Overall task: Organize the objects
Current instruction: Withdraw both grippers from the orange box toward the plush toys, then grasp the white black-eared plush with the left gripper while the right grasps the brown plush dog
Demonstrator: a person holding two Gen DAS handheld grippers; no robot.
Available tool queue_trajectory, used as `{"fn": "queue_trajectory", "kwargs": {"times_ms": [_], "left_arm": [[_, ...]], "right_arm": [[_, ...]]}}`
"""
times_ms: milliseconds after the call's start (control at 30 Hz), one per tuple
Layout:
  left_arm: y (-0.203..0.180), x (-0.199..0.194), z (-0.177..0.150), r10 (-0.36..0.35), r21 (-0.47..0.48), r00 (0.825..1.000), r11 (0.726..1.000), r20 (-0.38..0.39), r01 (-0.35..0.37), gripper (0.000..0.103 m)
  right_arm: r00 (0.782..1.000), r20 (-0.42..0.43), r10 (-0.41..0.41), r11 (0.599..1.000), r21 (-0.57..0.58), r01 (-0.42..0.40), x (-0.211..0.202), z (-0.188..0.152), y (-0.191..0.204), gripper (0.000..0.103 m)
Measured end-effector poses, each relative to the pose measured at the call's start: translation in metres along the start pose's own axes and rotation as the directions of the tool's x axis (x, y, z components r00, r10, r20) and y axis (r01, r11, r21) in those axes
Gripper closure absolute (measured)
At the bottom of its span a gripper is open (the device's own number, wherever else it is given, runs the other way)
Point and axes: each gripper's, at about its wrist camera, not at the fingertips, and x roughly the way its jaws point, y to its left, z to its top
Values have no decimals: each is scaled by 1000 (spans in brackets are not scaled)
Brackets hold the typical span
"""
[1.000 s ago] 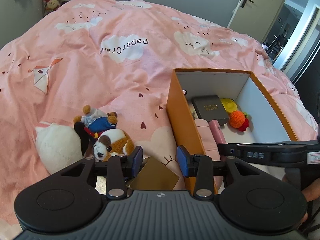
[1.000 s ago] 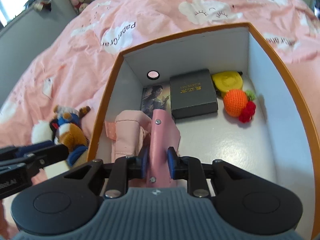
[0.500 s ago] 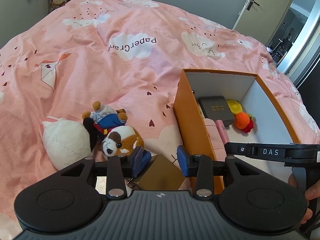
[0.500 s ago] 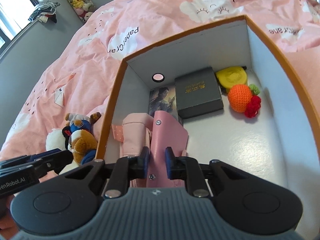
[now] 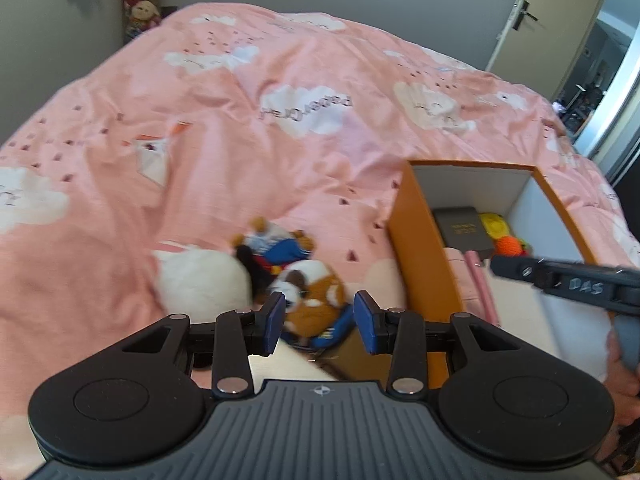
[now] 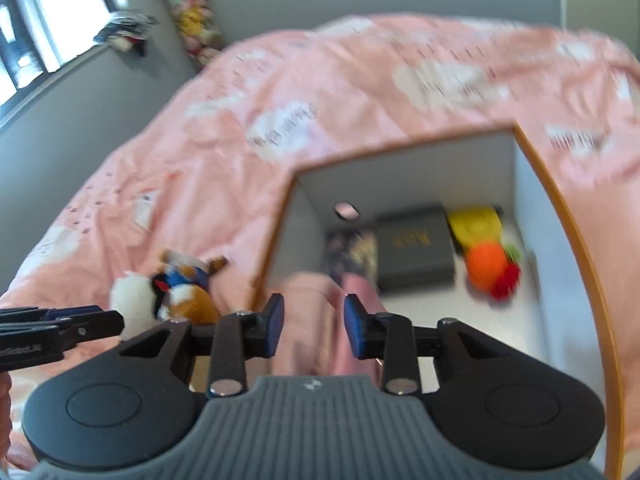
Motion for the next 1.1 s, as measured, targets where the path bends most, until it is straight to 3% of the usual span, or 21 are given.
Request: {"fn": "queue_trajectory", "kwargs": {"times_ms": [67,233,300,400,667,733,833,933,1100], "left_arm": [[7,-6,-1,35,-4,999,999,8,-35,57],[29,-14,-2,105,-20,994,994,34,-104,56],[38,-15,-4,118,-40,992,992,40,-117,43],[48,-13,-8,148,-57,986,988,71,-144,33],[70,15,-13,167,-125,985,979,47,-160,24],[77,24,-13,142,-188,989,973,30,-134,22],[91,36,-15,92,-293,996,952,-1,-88,25],[104,43,-22,87,-381,996,921,-9,-84,28],[116,56,-27,60,-450,997,890,-50,-76,28]], "right_arm": [[999,24,34,998,-52,-32,-5,4,14,58],[992,3,129,978,-164,-126,-1,9,49,57],[987,-22,159,967,-199,-161,6,10,62,57],[980,-76,186,950,-241,-199,19,11,81,52],[974,-182,138,928,-321,-192,72,11,110,48],[972,-197,124,929,-320,-184,83,12,112,47],[968,-222,120,937,-297,-185,98,14,114,47],[965,-237,109,943,-283,-176,110,14,115,47],[954,-285,93,954,-248,-167,128,13,115,47]]}}
